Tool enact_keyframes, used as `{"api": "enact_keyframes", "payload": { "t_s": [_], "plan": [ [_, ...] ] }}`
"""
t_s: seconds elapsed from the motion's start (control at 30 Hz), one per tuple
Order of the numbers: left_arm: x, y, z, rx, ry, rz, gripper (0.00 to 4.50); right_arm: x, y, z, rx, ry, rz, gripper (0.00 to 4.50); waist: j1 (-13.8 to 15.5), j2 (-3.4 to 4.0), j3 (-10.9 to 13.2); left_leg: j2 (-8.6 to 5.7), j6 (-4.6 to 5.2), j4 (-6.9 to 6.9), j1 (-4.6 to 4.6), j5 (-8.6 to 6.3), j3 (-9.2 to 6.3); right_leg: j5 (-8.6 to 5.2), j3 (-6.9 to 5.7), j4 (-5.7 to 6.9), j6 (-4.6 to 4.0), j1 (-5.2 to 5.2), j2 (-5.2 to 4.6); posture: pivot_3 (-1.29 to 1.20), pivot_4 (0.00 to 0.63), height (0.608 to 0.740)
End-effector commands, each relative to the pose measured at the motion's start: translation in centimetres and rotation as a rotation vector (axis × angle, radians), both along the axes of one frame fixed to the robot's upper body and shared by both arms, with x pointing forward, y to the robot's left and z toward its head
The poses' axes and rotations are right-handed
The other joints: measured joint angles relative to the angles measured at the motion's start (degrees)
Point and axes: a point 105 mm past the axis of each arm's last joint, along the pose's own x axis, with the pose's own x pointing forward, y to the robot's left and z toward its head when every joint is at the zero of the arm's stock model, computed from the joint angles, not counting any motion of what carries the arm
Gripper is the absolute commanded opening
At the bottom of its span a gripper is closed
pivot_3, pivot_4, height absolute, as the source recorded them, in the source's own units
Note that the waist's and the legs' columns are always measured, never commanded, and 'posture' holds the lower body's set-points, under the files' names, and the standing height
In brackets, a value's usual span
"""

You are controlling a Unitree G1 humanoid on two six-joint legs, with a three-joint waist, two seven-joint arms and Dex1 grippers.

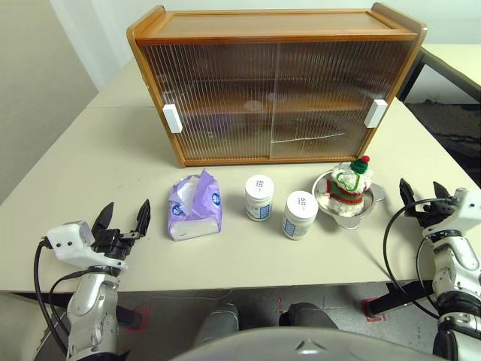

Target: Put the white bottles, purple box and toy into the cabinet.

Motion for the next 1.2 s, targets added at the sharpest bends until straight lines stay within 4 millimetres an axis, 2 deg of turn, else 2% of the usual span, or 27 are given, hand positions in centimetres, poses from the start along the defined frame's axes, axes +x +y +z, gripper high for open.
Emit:
{"api": "enact_keyframes", "payload": {
  "t_s": [0.03, 0.27, 0.47, 0.57, 0.63, 0.77, 0.9, 1.0, 1.2],
  "plan": [
    [0.2, 0.4, 0.0, 0.010, 0.000, 0.006, 4.50, 0.5, 0.3, 0.7, 0.003, -0.023, 0.008, 4.47, 0.0, 0.00, 0.0, 0.00, 0.00, 0.00, 0.00, 0.00, 0.00, 0.00, 0.00, 0.00, 0.00, 0.00, 0.00, -0.06, 0.014, 0.740],
    [0.6, 0.8, 0.7, 0.025, -0.021, 0.003, 4.50, 1.8, -0.2, 3.5, -0.004, -0.104, -0.001, 4.47, -0.2, 0.05, 0.0, 0.00, 0.03, 0.01, 0.01, 0.02, 0.02, 0.04, 0.02, 0.02, -0.01, -0.01, 0.01, -0.07, 0.015, 0.740],
    [1.1, 1.4, 1.4, 0.041, -0.031, 0.002, 4.50, 3.4, 0.2, 7.9, -0.021, -0.219, 0.057, 4.47, -0.2, 0.03, 0.0, 0.01, 0.25, 0.00, -0.04, 0.15, 0.05, 0.03, 0.04, 0.02, -0.02, -0.08, 0.02, -0.08, 0.013, 0.740],
    [1.5, 1.9, 2.3, 0.057, -0.049, -0.001, 4.50, 4.4, 1.8, 11.0, -0.005, -0.276, 0.213, 4.47, -0.3, 0.05, 0.0, 0.01, 0.36, -0.01, -0.06, 0.21, 0.06, 0.03, 0.05, 0.02, -0.02, -0.11, 0.06, -0.09, 0.011, 0.740],
    [1.7, 2.0, 2.7, 0.063, -0.058, -0.005, 4.50, 4.5, 2.7, 12.1, 0.010, -0.283, 0.301, 4.47, -0.4, 0.04, 0.0, 0.01, 0.38, -0.01, -0.06, 0.23, 0.08, 0.03, 0.06, 0.02, -0.03, -0.10, 0.10, -0.08, 0.012, 0.740],
    [2.3, 2.6, 5.0, 0.086, -0.102, -0.019, 4.50, 4.0, 6.9, 15.3, 0.064, -0.266, 0.632, 4.47, -0.5, -0.02, 0.0, 0.04, 0.38, 0.04, -0.07, 0.23, 0.08, -0.01, 0.15, 0.01, -0.08, -0.07, 0.39, -0.08, 0.013, 0.740],
    [2.9, 2.5, 6.1, 0.077, -0.107, -0.052, 4.50, 2.7, 10.3, 16.7, 0.072, -0.190, 0.864, 4.47, -0.5, -0.09, 0.0, 0.05, 0.20, 0.18, -0.03, 0.15, 0.17, -0.08, 0.18, -0.01, -0.20, 0.06, 0.85, -0.08, 0.015, 0.740],
    [3.4, 2.4, 6.7, 0.064, -0.113, -0.063, 4.50, 2.0, 11.8, 17.5, 0.110, -0.161, 0.968, 4.47, -0.5, -0.14, 0.0, 0.04, 0.18, 0.25, -0.02, 0.15, 0.17, -0.08, 0.17, 0.00, -0.20, 0.10, 0.91, -0.08, 0.017, 0.740],
    [4.8, 0.8, 8.0, 0.020, -0.133, -0.127, 4.50, 0.0, 15.3, 18.2, 0.227, -0.132, 1.183, 4.47, -0.4, -0.19, 0.1, 0.01, 0.18, 0.56, 0.01, 0.15, 0.15, -0.05, 0.16, 0.01, -0.20, 0.12, 0.96, -0.06, 0.022, 0.740]
  ]
}}
